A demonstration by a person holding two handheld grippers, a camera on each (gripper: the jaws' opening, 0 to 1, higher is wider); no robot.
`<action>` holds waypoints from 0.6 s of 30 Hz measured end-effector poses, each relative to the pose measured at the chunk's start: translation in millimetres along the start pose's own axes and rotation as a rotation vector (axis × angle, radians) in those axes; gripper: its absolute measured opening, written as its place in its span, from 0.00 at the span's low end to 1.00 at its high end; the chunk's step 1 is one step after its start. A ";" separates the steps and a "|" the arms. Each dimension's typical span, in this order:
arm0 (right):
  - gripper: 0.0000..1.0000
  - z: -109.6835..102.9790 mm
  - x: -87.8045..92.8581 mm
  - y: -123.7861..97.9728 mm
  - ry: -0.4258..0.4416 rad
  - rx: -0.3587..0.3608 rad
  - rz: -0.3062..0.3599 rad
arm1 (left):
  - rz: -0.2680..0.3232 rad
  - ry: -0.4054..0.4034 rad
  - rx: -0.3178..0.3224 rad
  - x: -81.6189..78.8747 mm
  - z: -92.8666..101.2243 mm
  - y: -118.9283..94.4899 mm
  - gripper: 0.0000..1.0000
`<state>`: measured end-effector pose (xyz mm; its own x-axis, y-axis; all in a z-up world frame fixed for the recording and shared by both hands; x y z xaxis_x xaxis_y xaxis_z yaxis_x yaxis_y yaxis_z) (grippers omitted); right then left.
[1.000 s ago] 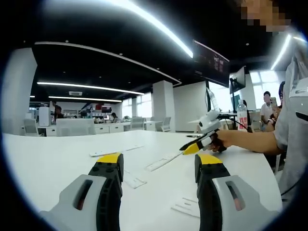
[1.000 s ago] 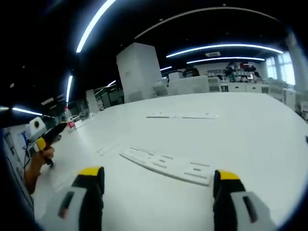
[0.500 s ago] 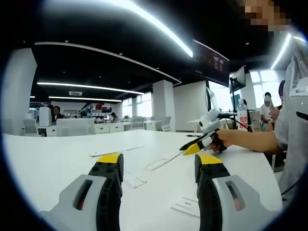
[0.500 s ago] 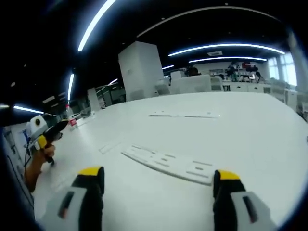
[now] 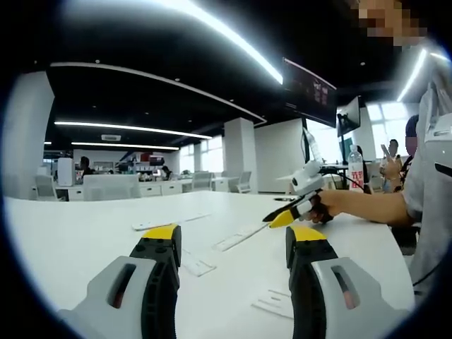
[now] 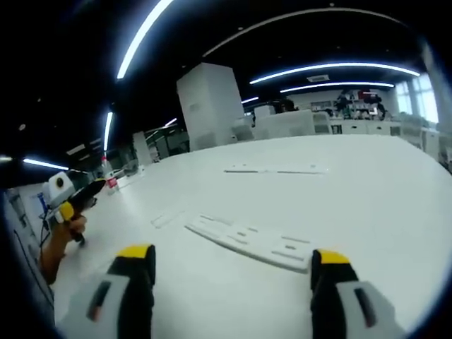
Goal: Locate the socket holder cover, grip the socket holder cover, clip it into the socket holder slot.
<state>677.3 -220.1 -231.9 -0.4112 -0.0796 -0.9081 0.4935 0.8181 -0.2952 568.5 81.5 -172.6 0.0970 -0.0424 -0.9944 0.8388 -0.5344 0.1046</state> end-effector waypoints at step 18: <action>0.91 -4.9 -0.7 3.2 0.006 -0.026 0.009 | 0.003 0.001 0.001 -0.5 -1.0 -0.2 0.60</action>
<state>675.4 -214.6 -230.8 -0.4113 -0.0691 -0.9089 0.4770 0.8334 -0.2792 568.8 82.5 -172.1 0.1002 -0.0437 -0.9940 0.8380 -0.5349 0.1080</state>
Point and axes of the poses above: the point that each gripper's makers call its tool centre point, and the gripper's own axes: y roughly forward along the fingers, z roughly to its right, x roughly out of its underside, the point moved 7 cm from there along -y, roughly backward along the fingers, and after that the axes turned 11 degrees about -x, right-handed, at the moved point
